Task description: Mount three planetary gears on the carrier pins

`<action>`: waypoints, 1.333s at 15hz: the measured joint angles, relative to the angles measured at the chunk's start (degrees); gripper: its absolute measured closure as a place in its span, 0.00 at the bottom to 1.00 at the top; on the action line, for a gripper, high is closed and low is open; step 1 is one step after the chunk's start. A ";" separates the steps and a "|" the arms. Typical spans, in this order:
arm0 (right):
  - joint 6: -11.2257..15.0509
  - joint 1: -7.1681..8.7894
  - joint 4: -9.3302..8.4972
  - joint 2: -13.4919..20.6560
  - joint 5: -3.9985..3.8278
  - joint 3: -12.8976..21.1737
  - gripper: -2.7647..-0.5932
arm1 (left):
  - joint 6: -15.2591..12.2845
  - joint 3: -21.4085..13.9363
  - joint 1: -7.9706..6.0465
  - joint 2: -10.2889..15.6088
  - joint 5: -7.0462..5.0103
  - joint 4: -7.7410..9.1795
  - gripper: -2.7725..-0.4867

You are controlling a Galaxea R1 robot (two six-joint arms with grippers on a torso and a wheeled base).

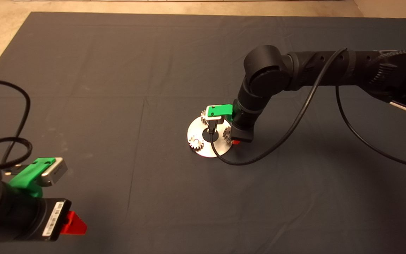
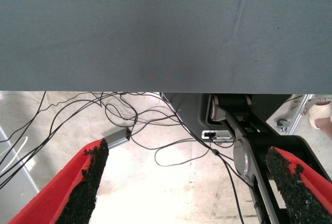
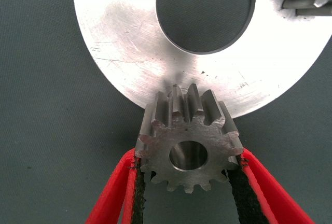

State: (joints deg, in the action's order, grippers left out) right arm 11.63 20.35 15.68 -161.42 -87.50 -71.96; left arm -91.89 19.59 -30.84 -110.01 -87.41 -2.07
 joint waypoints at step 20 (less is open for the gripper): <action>0.05 -0.35 0.44 -0.66 -0.39 0.00 0.75 | 0.00 0.00 0.00 0.00 0.00 -0.01 0.26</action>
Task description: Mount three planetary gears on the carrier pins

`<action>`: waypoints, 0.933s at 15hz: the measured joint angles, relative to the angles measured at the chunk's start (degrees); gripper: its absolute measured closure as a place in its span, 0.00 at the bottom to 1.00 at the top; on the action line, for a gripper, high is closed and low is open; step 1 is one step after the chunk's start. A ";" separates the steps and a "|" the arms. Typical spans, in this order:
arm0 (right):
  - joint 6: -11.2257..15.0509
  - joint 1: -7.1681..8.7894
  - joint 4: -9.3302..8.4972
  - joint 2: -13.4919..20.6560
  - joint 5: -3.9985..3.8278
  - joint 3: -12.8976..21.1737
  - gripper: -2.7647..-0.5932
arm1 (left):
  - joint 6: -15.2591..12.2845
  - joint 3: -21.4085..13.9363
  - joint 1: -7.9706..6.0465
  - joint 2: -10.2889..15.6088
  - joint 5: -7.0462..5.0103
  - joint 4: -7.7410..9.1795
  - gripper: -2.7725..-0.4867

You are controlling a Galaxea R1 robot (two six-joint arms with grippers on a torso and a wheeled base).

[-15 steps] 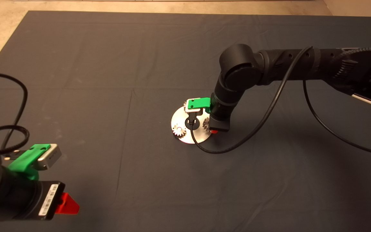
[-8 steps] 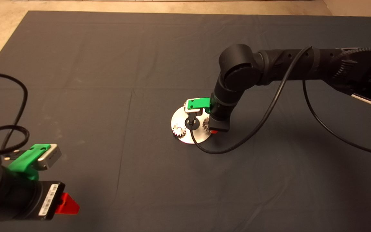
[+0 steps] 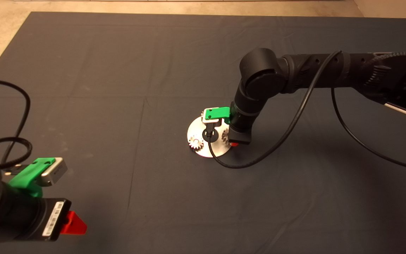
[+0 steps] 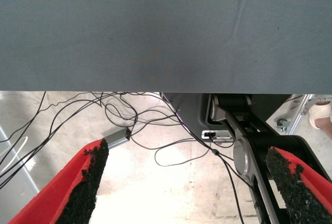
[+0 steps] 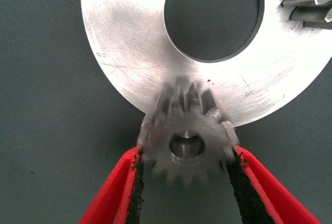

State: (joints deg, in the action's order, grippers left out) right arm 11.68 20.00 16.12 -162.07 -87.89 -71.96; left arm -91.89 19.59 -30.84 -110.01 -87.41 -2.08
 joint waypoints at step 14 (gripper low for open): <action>7.78 26.51 -18.26 22.44 0.55 14.19 0.49 | 1.43 0.00 0.00 -0.13 -0.03 0.00 0.15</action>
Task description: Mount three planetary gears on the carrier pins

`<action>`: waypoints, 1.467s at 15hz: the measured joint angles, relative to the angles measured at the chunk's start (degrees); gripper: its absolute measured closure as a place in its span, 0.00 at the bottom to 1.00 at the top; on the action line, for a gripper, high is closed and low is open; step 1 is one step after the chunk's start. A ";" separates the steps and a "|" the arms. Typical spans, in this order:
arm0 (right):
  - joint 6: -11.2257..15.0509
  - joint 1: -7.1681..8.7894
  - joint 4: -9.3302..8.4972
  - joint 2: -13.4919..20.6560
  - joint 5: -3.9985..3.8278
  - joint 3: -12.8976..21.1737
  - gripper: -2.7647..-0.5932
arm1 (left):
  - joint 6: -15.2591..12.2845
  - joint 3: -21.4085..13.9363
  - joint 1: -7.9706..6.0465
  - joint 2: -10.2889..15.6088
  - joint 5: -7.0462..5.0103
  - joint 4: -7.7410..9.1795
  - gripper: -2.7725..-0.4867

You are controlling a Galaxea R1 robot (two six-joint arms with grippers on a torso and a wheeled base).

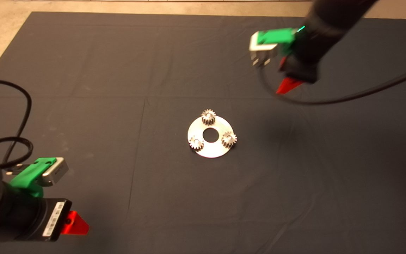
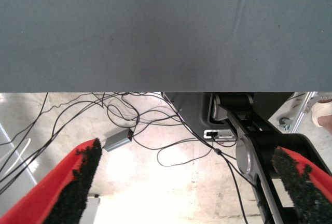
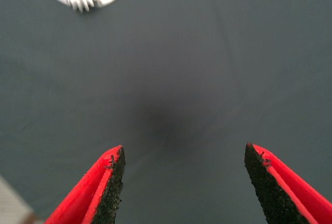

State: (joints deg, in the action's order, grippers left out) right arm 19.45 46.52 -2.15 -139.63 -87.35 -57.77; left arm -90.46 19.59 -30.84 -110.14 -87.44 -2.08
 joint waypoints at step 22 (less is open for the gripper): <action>45.78 -16.62 -7.41 40.62 -0.52 33.50 0.25 | 10.26 0.02 -0.02 1.24 0.03 4.53 0.01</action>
State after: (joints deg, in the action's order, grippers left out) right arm 65.23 29.90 -9.56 -99.01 -87.87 -24.27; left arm -80.20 19.61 -30.87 -108.90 -87.41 2.45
